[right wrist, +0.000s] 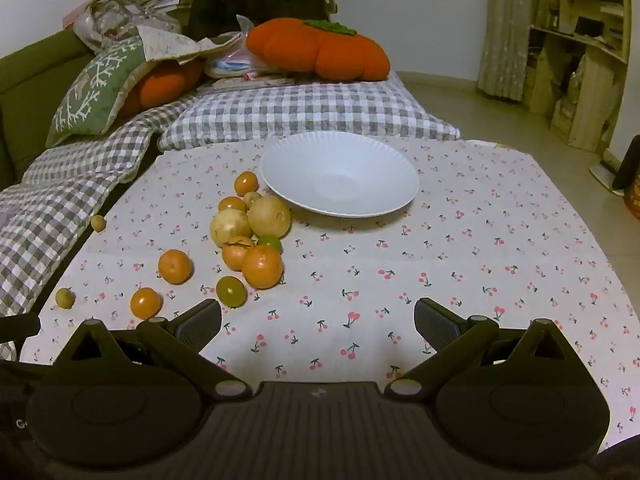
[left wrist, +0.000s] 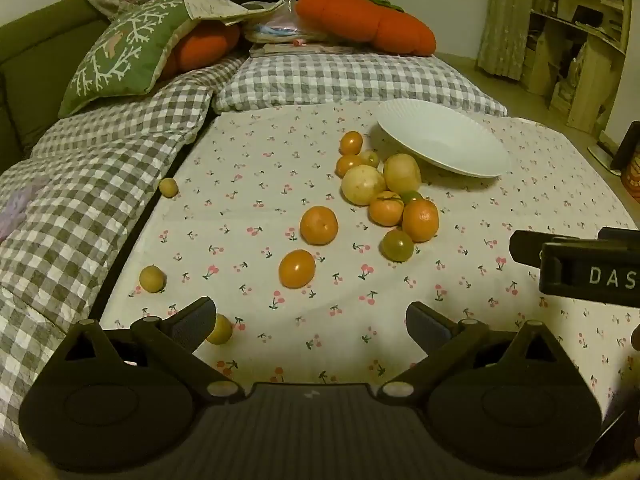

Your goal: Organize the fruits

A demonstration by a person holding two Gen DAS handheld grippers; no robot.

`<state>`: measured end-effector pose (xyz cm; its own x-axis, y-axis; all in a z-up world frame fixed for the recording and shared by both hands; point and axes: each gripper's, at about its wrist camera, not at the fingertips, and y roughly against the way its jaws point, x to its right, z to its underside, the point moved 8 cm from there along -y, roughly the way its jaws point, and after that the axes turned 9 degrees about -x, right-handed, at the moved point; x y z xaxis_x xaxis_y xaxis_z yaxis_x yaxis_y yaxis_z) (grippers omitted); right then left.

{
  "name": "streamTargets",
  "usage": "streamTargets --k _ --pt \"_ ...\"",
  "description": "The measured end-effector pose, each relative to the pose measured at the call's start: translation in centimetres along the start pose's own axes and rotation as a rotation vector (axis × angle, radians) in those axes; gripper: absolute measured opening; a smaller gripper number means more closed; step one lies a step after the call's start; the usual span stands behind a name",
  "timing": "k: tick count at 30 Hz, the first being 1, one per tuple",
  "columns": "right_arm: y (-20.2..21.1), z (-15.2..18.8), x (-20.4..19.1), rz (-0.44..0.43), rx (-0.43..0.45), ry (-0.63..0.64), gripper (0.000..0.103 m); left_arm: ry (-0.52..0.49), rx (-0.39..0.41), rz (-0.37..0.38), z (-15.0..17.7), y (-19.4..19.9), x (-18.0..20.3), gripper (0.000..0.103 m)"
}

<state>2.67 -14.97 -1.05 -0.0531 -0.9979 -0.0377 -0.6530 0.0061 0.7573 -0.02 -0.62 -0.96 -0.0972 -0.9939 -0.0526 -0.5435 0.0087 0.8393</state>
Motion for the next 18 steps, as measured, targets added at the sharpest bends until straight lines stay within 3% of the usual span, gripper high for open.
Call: streamTargets --k 18 --pt "-0.01 0.22 -0.16 -0.003 -0.004 0.003 0.103 0.003 -0.007 -0.001 0.3 -0.4 -0.21 0.092"
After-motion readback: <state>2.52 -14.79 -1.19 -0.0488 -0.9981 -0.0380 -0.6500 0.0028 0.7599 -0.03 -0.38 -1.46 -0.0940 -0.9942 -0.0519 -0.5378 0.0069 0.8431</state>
